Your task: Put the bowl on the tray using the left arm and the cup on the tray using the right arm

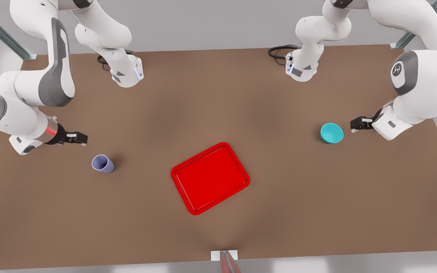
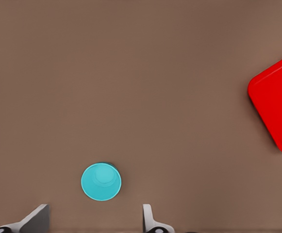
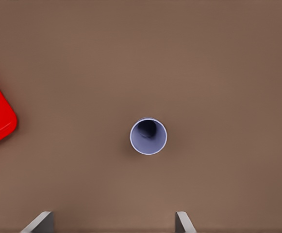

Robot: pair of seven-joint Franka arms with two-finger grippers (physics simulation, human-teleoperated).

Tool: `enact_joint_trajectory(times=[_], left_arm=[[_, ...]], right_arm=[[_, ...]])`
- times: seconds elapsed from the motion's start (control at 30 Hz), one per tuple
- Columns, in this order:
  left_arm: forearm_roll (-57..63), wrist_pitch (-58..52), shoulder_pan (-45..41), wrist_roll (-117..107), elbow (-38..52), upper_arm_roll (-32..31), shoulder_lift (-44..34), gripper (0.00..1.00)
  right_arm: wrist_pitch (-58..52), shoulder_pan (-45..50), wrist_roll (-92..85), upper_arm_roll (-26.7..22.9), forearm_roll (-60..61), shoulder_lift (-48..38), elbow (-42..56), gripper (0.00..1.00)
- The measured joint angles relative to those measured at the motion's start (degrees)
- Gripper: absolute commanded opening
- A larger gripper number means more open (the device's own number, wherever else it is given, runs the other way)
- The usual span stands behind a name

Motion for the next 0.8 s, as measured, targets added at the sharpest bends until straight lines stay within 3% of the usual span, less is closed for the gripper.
enact_joint_trajectory(times=[0.07,0.1,0.17,0.23,0.33,0.47,0.8], left_arm=[[0.01,-0.22,0.23,-0.25,-3.58,0.55,-0.16,1.00],[-0.05,0.41,0.06,0.05,-10.73,1.83,-0.70,1.00],[-0.57,7.61,1.71,0.72,-24.72,4.77,-0.72,1.00],[-1.94,16.12,3.10,8.21,-31.93,5.02,-0.19,1.00],[-5.22,26.78,5.91,27.80,-39.04,10.64,2.30,1.00],[-7.40,35.59,7.90,35.20,-45.92,10.66,3.80,1.00],[-11.00,41.07,8.96,37.96,-46.77,10.57,9.24,1.00]], right_arm=[[0.00,0.11,0.00,0.00,0.00,-0.01,0.00,1.00],[0.00,0.16,0.00,0.00,0.00,0.00,0.00,1.00],[0.00,0.10,-0.03,0.00,0.00,-0.01,0.00,1.00],[0.00,0.07,-0.09,0.00,0.00,-0.01,0.00,1.00],[0.00,0.12,-0.09,0.00,0.00,0.00,0.00,1.00],[0.00,0.00,-0.09,0.00,0.00,0.00,0.00,1.00],[0.00,0.11,-0.09,0.00,0.00,0.06,0.00,1.00]])
